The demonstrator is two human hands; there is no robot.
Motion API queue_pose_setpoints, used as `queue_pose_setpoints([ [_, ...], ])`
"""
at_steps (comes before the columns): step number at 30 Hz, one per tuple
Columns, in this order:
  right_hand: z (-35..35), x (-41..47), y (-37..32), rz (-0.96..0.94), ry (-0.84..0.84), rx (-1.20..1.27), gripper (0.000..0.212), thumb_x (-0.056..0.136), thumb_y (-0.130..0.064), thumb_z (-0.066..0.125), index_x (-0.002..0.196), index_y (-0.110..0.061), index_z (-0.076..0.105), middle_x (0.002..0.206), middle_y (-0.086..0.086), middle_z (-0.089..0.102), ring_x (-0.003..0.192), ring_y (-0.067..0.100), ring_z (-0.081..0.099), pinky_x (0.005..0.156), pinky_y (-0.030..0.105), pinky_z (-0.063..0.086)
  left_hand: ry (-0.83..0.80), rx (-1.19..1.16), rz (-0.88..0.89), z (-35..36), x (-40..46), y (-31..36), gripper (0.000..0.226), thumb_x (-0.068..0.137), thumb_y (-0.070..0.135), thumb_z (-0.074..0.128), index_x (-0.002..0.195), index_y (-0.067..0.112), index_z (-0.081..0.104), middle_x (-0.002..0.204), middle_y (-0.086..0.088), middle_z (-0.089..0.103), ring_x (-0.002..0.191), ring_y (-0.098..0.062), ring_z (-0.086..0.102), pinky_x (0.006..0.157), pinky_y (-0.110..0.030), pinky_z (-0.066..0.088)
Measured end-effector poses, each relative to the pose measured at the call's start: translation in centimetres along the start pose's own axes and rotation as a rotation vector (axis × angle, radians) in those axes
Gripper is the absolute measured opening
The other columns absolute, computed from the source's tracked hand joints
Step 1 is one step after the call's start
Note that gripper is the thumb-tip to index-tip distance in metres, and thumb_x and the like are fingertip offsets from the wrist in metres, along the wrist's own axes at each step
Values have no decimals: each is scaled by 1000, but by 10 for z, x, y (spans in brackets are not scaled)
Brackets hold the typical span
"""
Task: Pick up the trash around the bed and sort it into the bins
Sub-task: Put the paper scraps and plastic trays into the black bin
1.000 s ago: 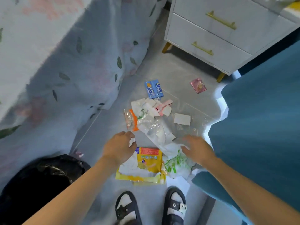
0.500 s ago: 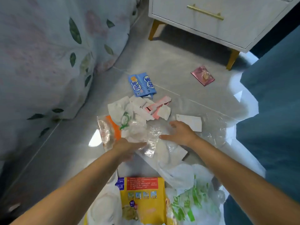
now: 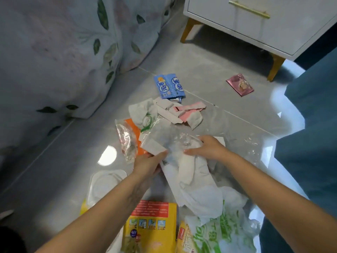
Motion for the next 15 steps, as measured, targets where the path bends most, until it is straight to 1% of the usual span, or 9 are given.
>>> queue_pose_setpoints([
  [2,-1,-7,-4,-36,-14,121,15,73,-25,81,81,-25,68,79,-10,68,71,5,65,59,15,49,-75,10,16,5,-8,5,19,85,8,69,103,2,65,97,-14,71,78,-21,68,64,-24,58],
  [4,-4,-15,-9,-72,-23,247,16,75,-18,79,89,-18,71,83,-4,72,70,5,68,62,15,53,-92,40,65,6,-13,10,21,86,10,69,105,4,65,100,-15,71,78,-21,67,63,-25,56],
  [7,-14,-24,-21,-107,-20,336,21,75,-16,78,95,-13,72,93,6,74,84,19,71,79,30,55,-122,65,122,9,-23,23,21,88,16,67,107,7,67,103,-13,73,84,-23,70,66,-28,58],
  [8,-18,-25,-29,-121,-18,351,19,75,-16,78,93,-14,72,93,6,75,85,20,71,81,33,55,-133,72,145,10,-27,31,22,88,17,67,108,8,67,104,-13,74,88,-24,71,70,-31,60],
  [9,-22,-25,-39,-142,-18,361,16,76,-15,78,91,-16,72,90,3,75,84,18,71,81,33,55,-136,82,174,9,-31,42,21,88,17,67,108,9,67,103,-12,74,90,-25,71,75,-35,60],
  [10,-25,-26,-52,-169,-24,363,14,77,-14,77,89,-17,72,86,-1,75,82,15,71,80,29,55,-129,87,203,6,-35,54,20,88,17,67,107,9,68,102,-11,74,90,-24,71,76,-35,60],
  [12,-32,-26,-80,-221,-28,355,13,78,-14,76,90,-16,72,80,-4,75,76,9,70,74,23,55,-110,96,264,0,-42,82,18,87,17,67,103,8,69,97,-11,75,82,-21,71,64,-29,60],
  [13,-34,-26,-96,-247,-28,356,15,78,-15,76,91,-13,72,81,-3,75,75,10,70,74,23,56,-99,104,297,-4,-46,96,15,87,17,67,99,8,70,94,-10,74,78,-19,71,60,-27,59],
  [15,-37,-27,-127,-288,-44,375,18,76,-16,77,93,-9,72,85,2,75,77,15,71,76,29,56,-68,105,346,-15,-54,122,13,88,16,67,97,8,70,93,-9,74,78,-20,71,62,-27,60],
])
Point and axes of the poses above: each hand's wrist, its own x-axis towards the middle knuckle, its own z-axis out of the palm, y = z × x, the point moved 4 cm from there along x, towards the middle knuckle
